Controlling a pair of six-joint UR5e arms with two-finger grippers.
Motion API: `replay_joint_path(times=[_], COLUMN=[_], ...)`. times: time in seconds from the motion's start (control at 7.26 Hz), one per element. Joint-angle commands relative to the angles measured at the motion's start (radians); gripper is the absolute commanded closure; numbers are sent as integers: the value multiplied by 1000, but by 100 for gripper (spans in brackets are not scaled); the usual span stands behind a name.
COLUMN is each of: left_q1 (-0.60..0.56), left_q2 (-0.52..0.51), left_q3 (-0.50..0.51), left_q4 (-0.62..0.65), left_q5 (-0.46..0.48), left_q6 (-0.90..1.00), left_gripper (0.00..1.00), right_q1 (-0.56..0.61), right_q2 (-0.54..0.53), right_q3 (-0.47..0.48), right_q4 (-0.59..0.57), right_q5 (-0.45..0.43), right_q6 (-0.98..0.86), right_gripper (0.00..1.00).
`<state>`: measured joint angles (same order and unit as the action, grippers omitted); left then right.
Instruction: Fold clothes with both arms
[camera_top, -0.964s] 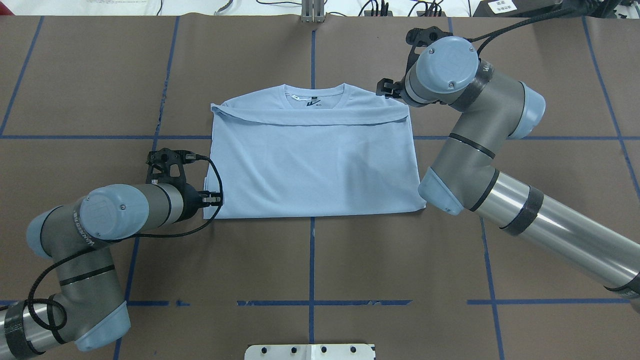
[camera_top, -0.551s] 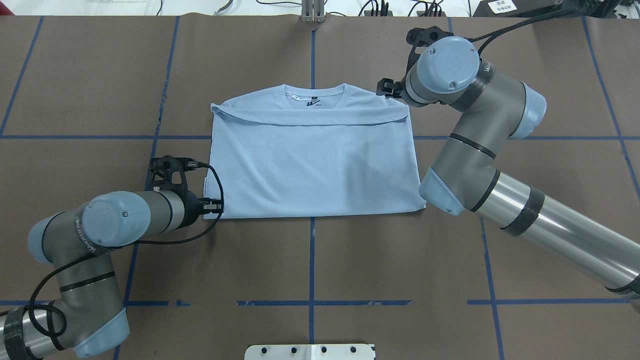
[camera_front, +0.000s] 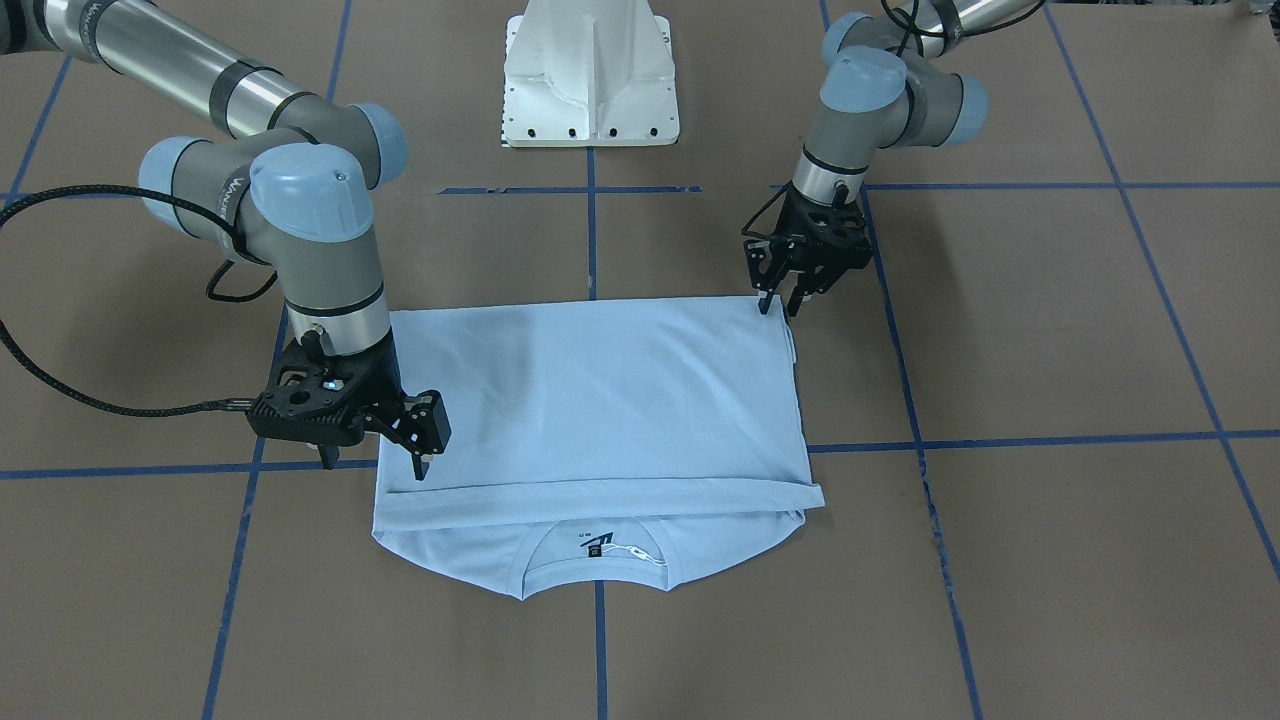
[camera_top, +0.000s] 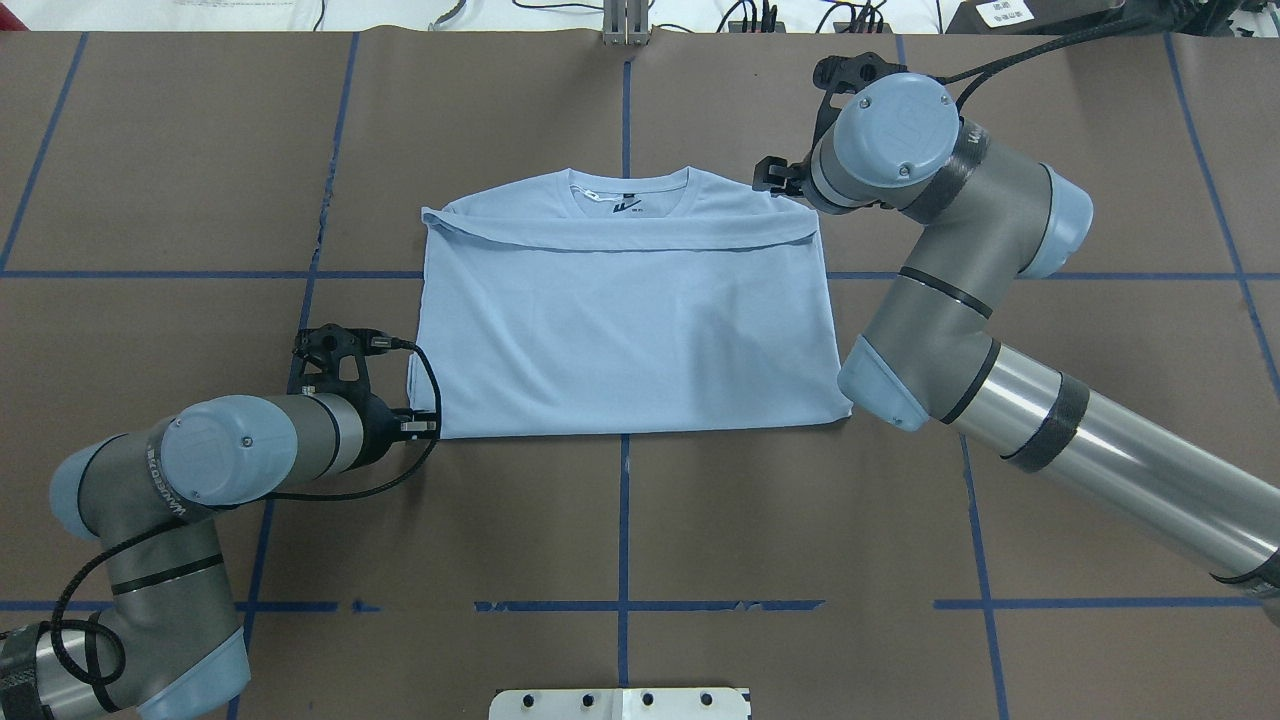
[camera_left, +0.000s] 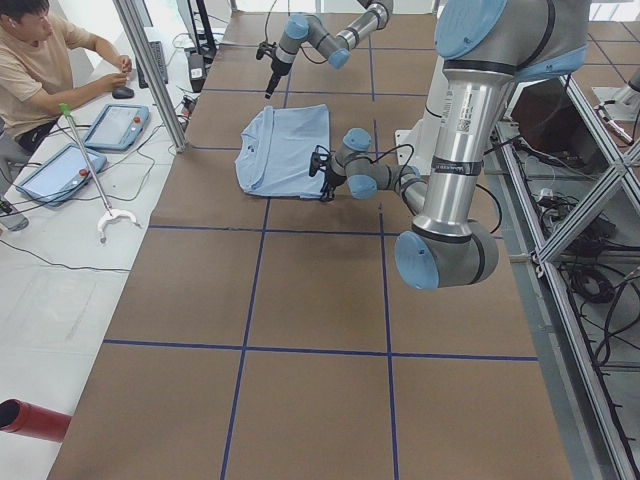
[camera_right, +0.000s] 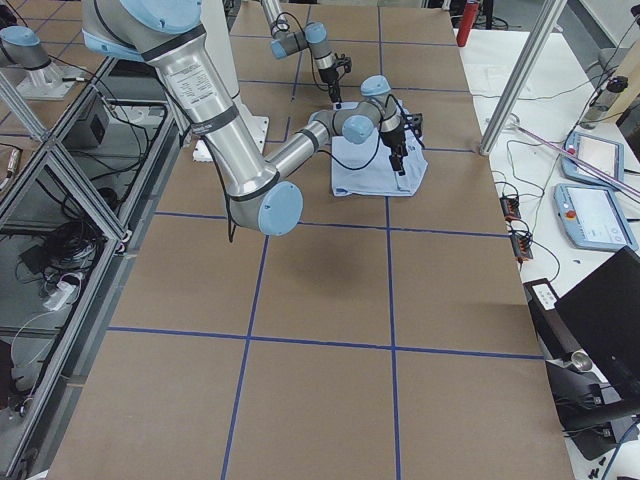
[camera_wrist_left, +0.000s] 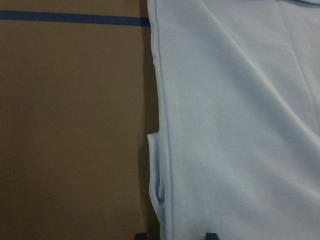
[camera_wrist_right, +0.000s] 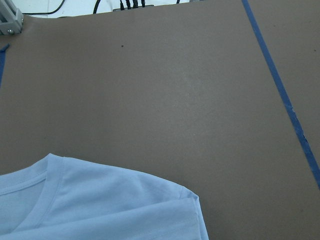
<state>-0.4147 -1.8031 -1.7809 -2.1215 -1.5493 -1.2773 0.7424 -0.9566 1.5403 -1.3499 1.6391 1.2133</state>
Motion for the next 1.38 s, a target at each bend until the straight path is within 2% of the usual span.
replay_joint_path(times=[0.0,0.28,0.41,0.55,0.69,0.83,1.24], left_q1=[8,16,22,24,24,22,-2], left_q2=[2,2,1,2,2,4,16], left_q3=[-8,-11,-12,-11,-12,-14,-12], left_q4=[0,0,0,0,2,2,14], left_q5=[0,0,0,0,2,3,26], left_q6=[1,1,0,1,1,1,21], left_gripper=[54,58,64,74,93,100,100], right_q1=[0,0,0,0,0,0,0], right_q2=[-2,-4,-4,-4,-4,-2,-2], right_q3=[0,0,0,0,1,0,0], right_q4=[0,0,0,0,0,0,-2], right_q5=[-1,1,1,1,1,1,1], right_q6=[0,2,2,2,2,0,0], right_gripper=[0,0,0,0,0,0,0])
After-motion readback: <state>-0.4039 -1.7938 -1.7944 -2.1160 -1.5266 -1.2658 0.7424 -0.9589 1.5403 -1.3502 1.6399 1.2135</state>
